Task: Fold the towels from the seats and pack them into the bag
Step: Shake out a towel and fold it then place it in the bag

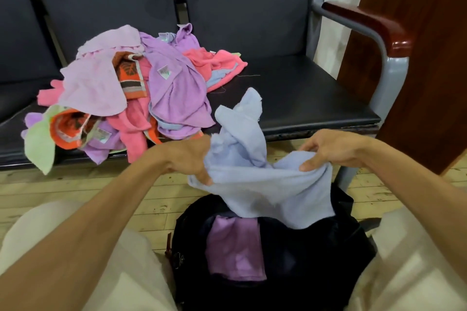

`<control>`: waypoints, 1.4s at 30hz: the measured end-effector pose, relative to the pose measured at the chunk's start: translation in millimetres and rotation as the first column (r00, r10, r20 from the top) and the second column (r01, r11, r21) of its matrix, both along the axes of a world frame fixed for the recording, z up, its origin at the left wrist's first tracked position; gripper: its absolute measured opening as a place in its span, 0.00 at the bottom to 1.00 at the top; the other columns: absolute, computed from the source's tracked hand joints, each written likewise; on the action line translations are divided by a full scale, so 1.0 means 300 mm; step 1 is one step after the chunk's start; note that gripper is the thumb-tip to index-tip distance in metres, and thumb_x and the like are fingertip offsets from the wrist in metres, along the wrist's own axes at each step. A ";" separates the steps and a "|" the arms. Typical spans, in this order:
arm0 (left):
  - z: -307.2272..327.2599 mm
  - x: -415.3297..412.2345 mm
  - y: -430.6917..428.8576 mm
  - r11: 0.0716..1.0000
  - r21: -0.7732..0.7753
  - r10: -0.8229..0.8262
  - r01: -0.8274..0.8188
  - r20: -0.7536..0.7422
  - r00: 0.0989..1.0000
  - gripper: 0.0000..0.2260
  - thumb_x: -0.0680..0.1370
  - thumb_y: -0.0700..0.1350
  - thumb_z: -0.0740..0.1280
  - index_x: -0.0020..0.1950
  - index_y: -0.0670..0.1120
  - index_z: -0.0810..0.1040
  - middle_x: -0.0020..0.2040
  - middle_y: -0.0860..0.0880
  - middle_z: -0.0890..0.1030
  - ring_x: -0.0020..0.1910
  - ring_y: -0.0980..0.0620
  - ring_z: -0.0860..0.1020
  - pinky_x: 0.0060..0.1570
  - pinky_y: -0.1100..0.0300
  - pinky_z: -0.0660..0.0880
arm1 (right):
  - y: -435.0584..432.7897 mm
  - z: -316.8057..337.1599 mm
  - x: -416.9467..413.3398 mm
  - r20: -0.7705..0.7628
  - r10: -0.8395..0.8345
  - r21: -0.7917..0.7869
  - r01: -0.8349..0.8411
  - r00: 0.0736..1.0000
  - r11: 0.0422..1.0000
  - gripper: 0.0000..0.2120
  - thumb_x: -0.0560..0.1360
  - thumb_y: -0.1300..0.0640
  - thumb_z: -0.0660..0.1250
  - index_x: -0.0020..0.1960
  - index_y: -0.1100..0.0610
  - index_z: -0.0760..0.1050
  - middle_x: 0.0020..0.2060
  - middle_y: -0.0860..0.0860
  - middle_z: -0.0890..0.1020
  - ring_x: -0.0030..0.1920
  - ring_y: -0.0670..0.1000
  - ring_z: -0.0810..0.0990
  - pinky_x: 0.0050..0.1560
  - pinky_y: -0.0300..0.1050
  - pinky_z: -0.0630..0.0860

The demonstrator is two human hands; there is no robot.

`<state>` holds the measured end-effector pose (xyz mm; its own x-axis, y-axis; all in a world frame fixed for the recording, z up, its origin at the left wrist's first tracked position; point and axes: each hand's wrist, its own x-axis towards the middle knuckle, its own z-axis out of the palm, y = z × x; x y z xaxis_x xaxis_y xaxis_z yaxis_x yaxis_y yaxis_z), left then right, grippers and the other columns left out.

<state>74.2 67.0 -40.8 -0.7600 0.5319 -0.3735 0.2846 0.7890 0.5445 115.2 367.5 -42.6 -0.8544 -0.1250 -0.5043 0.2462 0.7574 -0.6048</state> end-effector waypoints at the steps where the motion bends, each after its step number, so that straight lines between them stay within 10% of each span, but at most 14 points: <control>1: -0.005 0.004 0.009 0.985 -0.156 -0.070 0.067 -0.011 0.997 0.26 0.66 0.42 0.76 0.61 0.42 0.70 0.55 0.45 0.77 0.55 0.45 0.77 0.52 0.54 0.77 | -0.010 -0.003 0.005 0.026 0.051 0.065 -0.053 0.998 0.997 0.17 0.68 0.56 0.77 0.56 0.60 0.82 0.52 0.53 0.84 0.55 0.53 0.81 0.62 0.50 0.76; 6: -0.019 0.002 0.064 0.821 -0.490 -0.313 0.292 0.041 0.949 0.02 0.77 0.39 0.63 0.49 0.41 0.73 0.44 0.47 0.72 0.43 0.49 0.70 0.39 0.58 0.67 | -0.009 -0.045 0.010 0.172 0.229 0.561 -0.286 0.958 0.777 0.18 0.72 0.48 0.73 0.52 0.61 0.80 0.45 0.51 0.81 0.46 0.52 0.78 0.46 0.45 0.75; 11: -0.025 -0.029 0.071 0.801 -0.538 -0.319 0.262 -0.013 0.948 0.04 0.81 0.41 0.57 0.47 0.45 0.69 0.47 0.48 0.70 0.45 0.49 0.67 0.39 0.59 0.64 | 0.002 -0.047 0.018 0.077 0.172 0.618 -0.182 0.982 0.765 0.13 0.80 0.50 0.60 0.44 0.58 0.74 0.44 0.52 0.77 0.42 0.51 0.74 0.43 0.43 0.70; 16: -0.035 -0.046 0.098 0.972 0.166 0.187 -0.164 -0.134 0.973 0.06 0.78 0.47 0.68 0.50 0.44 0.78 0.44 0.49 0.78 0.39 0.55 0.75 0.36 0.65 0.72 | 0.016 -0.006 0.014 -0.029 -0.155 0.022 0.156 0.987 0.988 0.16 0.81 0.50 0.60 0.55 0.61 0.79 0.52 0.57 0.82 0.51 0.55 0.81 0.53 0.50 0.77; 19: -0.015 -0.046 0.102 0.727 0.522 0.426 -0.445 0.166 0.890 0.06 0.76 0.42 0.70 0.51 0.42 0.79 0.44 0.45 0.79 0.42 0.51 0.77 0.41 0.60 0.74 | 0.022 0.019 0.006 -0.054 -0.403 -0.264 0.377 0.913 0.888 0.10 0.80 0.52 0.64 0.55 0.57 0.78 0.52 0.55 0.82 0.53 0.56 0.81 0.57 0.54 0.77; 25: 0.051 -0.062 0.051 0.322 0.687 0.390 -0.652 0.531 0.752 0.15 0.76 0.32 0.65 0.62 0.41 0.74 0.55 0.42 0.81 0.50 0.50 0.81 0.48 0.60 0.79 | 0.040 0.039 -0.009 -0.267 -0.679 -0.617 0.420 0.684 0.666 0.17 0.78 0.61 0.66 0.64 0.48 0.75 0.60 0.48 0.76 0.58 0.51 0.77 0.60 0.51 0.76; 28: 0.062 -0.064 0.027 0.409 0.692 0.473 -0.595 0.396 0.787 0.15 0.78 0.31 0.63 0.62 0.42 0.76 0.57 0.40 0.80 0.46 0.50 0.79 0.41 0.63 0.79 | 0.040 0.039 0.001 -0.342 -0.740 -0.680 0.391 0.579 0.620 0.10 0.80 0.56 0.63 0.58 0.47 0.80 0.62 0.48 0.78 0.63 0.51 0.75 0.67 0.55 0.72; 32: 0.059 -0.087 -0.014 0.793 0.387 0.582 -0.470 -0.256 0.772 0.13 0.80 0.37 0.61 0.64 0.44 0.77 0.63 0.41 0.74 0.55 0.44 0.75 0.52 0.57 0.71 | 0.038 0.050 0.008 -0.402 -0.796 -0.665 0.453 0.453 0.594 0.10 0.81 0.56 0.62 0.56 0.49 0.81 0.60 0.47 0.79 0.62 0.50 0.74 0.69 0.54 0.70; 35: 0.064 -0.093 -0.016 0.783 0.382 0.610 -0.492 -0.314 0.728 0.11 0.81 0.41 0.60 0.61 0.44 0.77 0.58 0.43 0.75 0.53 0.43 0.76 0.48 0.57 0.71 | 0.035 0.045 0.006 -0.446 -0.790 -0.619 0.492 0.421 0.612 0.12 0.82 0.58 0.60 0.59 0.50 0.80 0.60 0.46 0.78 0.62 0.49 0.72 0.68 0.51 0.70; 38: 0.077 -0.105 -0.004 0.553 0.650 0.752 -0.521 -0.120 0.648 0.07 0.80 0.43 0.63 0.54 0.45 0.78 0.52 0.46 0.76 0.41 0.50 0.75 0.39 0.58 0.74 | 0.024 0.055 0.009 -0.312 -0.872 -0.712 0.515 0.378 0.478 0.15 0.82 0.61 0.58 0.62 0.51 0.79 0.59 0.46 0.77 0.58 0.50 0.76 0.56 0.44 0.76; 42: 0.103 -0.110 0.015 -0.023 0.760 0.654 -0.650 0.503 0.565 0.04 0.77 0.42 0.69 0.43 0.44 0.78 0.39 0.46 0.76 0.37 0.50 0.74 0.36 0.58 0.74 | 0.022 0.072 0.025 0.141 -0.836 -0.848 0.501 0.530 0.175 0.19 0.82 0.64 0.54 0.70 0.53 0.71 0.63 0.53 0.76 0.56 0.54 0.79 0.49 0.48 0.79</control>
<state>41.3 71.5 -9.9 -0.9651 -0.2263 -0.1321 -0.0751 -0.2441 0.9668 122.8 374.0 -21.1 -0.8606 0.4305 -0.2720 0.0958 -0.3877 -0.9168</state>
